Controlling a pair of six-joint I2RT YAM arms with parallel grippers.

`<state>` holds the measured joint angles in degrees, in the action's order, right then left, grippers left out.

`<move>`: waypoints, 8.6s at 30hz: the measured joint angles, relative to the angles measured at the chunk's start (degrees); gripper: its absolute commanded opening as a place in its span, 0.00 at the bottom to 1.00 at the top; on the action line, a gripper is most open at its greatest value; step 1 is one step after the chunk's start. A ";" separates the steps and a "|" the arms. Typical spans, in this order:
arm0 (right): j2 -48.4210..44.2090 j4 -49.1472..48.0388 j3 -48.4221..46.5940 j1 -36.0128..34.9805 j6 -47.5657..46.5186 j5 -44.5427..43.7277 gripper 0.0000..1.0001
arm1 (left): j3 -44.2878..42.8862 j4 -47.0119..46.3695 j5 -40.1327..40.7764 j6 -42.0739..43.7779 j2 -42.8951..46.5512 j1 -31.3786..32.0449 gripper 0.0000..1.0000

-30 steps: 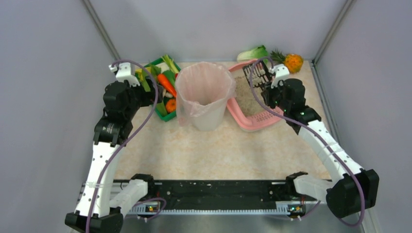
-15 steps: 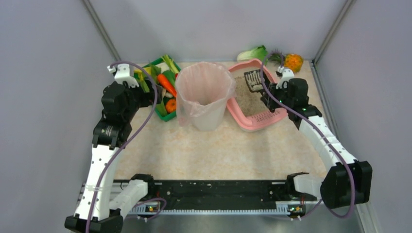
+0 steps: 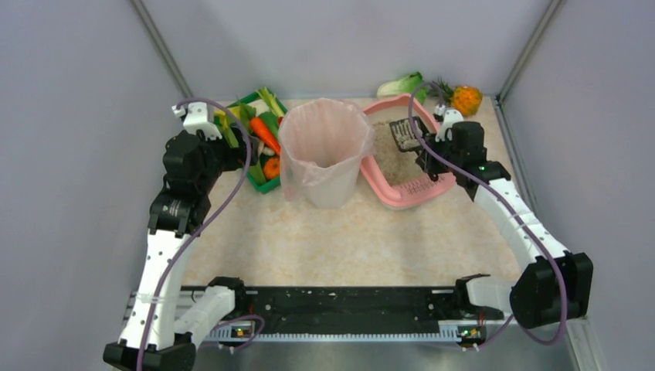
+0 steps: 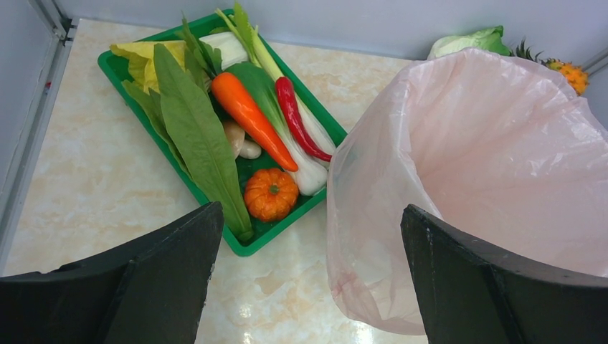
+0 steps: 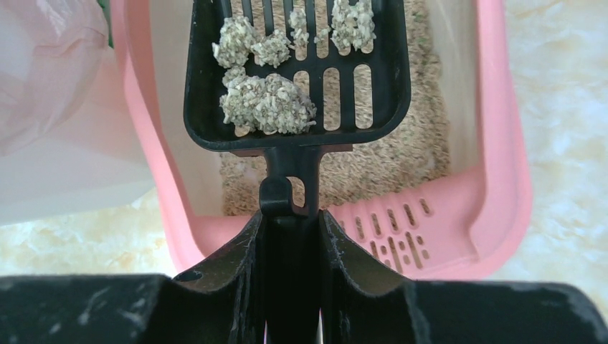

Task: Clean the litter box

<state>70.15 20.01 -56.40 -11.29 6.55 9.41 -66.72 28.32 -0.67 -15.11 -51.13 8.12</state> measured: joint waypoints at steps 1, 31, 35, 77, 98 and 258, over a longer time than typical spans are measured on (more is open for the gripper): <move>0.00 0.90 -0.70 -0.33 -0.33 -1.05 0.00 | 0.13 -0.15 -0.02 0.00 0.02 0.00 0.99; 10.88 26.53 -44.13 -13.31 -12.57 -6.45 0.00 | 6.99 -1.40 -0.63 -2.23 3.52 0.24 0.99; 13.33 27.67 -46.88 -17.73 -13.79 -6.97 0.00 | 7.63 -1.38 -1.05 -2.82 3.72 0.35 0.99; 7.39 -18.53 -14.43 -48.57 -97.68 -48.39 0.00 | 9.31 -1.40 2.75 -1.64 8.17 0.55 0.99; 6.08 -11.37 -13.40 -47.74 -113.48 -44.76 0.00 | 12.81 -1.46 3.30 -1.40 11.28 0.68 0.99; 65.66 27.74 -62.86 1.25 -8.70 -3.78 0.00 | 1.07 0.59 -2.21 0.02 -3.43 2.01 0.98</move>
<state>135.81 47.75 -119.26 -10.04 -2.15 5.63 -65.65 28.91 -2.87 -15.09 -54.57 10.13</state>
